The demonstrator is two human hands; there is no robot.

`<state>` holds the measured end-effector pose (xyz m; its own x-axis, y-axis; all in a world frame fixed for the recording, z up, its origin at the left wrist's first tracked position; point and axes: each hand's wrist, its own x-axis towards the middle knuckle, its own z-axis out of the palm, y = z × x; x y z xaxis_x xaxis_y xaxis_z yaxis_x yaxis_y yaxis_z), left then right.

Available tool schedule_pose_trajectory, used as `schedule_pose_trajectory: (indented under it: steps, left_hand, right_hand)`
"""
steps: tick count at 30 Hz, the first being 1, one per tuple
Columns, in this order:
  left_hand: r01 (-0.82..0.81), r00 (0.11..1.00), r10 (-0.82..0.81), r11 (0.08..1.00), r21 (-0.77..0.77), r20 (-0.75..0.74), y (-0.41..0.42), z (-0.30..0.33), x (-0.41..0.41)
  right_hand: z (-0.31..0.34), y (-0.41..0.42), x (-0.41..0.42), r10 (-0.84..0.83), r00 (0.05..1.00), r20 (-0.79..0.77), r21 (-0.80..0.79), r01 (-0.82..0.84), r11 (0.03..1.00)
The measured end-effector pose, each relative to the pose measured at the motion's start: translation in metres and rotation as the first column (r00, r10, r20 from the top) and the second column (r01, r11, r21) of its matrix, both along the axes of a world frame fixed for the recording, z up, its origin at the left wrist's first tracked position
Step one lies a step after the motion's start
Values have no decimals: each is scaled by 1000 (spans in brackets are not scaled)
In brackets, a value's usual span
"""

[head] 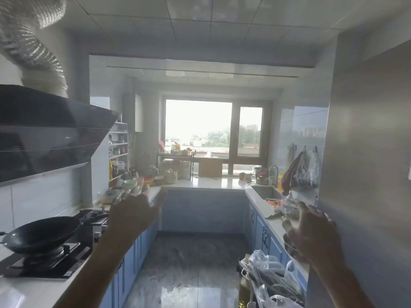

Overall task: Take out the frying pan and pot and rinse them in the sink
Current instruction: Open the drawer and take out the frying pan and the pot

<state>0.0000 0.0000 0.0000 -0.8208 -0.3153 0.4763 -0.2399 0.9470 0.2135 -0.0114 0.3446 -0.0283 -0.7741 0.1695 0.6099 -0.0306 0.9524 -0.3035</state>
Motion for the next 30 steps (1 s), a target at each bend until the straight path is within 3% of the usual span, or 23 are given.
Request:
schedule_pose_trajectory:
  steps: [13,19,30]
  left_hand:
    - [0,992,-7,999,-54,-128,8,-21,-99]
    - [10,994,-8,1000,21,-108,-26,-41,-223]
    - [37,998,-38,999,-18,-47,-99,-11,-506]
  right_hand:
    - [-7,-7,-101,70,997,22,-5,-70,998]
    - [-24,-33,-213,82,996,40,-29,-81,996]
    - [2,-124,-499,92,994,52,-44,-90,995]
